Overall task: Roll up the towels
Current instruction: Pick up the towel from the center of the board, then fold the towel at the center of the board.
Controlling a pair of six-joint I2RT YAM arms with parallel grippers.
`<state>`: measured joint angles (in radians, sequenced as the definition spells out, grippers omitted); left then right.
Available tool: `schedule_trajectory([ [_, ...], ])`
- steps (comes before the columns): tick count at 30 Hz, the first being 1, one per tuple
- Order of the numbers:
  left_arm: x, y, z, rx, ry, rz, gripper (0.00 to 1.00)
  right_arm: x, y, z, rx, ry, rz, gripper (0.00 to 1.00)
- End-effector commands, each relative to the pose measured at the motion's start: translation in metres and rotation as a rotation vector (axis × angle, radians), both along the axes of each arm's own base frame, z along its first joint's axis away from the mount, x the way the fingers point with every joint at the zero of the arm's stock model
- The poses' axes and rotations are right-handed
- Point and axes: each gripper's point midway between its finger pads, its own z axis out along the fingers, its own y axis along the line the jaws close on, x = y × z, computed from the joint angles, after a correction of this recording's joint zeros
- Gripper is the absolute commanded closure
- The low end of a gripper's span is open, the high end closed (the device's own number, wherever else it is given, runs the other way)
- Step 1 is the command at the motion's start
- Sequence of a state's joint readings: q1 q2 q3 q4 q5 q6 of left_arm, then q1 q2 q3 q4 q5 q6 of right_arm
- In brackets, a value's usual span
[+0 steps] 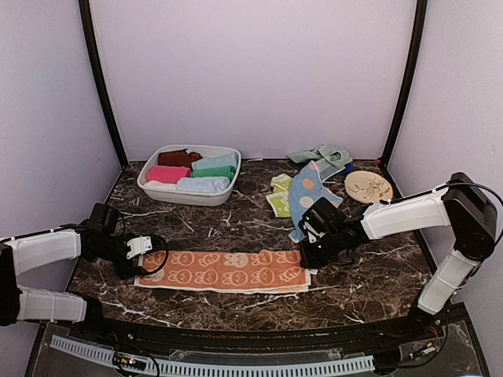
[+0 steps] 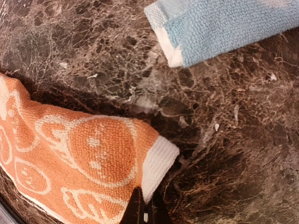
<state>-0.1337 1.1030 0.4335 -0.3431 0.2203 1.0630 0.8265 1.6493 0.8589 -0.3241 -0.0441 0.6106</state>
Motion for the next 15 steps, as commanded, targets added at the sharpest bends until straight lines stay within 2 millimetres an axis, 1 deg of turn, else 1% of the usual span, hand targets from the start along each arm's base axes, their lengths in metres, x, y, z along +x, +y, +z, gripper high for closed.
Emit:
schedule_trajectory([
  [1, -0.005, -0.006, 0.002, -0.024, -0.008, -0.025, 0.24, 0.001, -0.028, -0.001, -0.056, -0.001, -0.057, 1.0],
  [2, -0.006, -0.009, 0.005, -0.041, -0.004, -0.033, 0.23, 0.003, -0.034, 0.007, -0.05, -0.015, -0.071, 1.0],
  [5, -0.013, -0.026, 0.022, -0.121, 0.029, -0.059, 0.19, 0.005, -0.059, 0.019, -0.082, -0.036, -0.117, 1.0],
  [8, -0.018, -0.045, 0.051, -0.245, 0.074, -0.057, 0.06, 0.006, -0.091, 0.028, -0.158, -0.046, -0.167, 1.0],
  [10, -0.021, -0.057, 0.07, -0.325, 0.125, -0.05, 0.02, 0.005, -0.114, 0.035, -0.225, -0.051, -0.199, 1.0],
  [12, -0.022, -0.062, 0.083, -0.362, 0.168, -0.041, 0.01, 0.005, -0.133, 0.046, -0.274, -0.065, -0.238, 1.0],
  [14, -0.022, -0.064, 0.089, -0.368, 0.203, -0.034, 0.01, 0.01, -0.14, 0.06, -0.29, -0.097, -0.26, 1.0],
  [15, -0.021, -0.063, 0.089, -0.358, 0.215, -0.028, 0.01, 0.011, -0.139, 0.066, -0.29, -0.09, -0.259, 1.0],
])
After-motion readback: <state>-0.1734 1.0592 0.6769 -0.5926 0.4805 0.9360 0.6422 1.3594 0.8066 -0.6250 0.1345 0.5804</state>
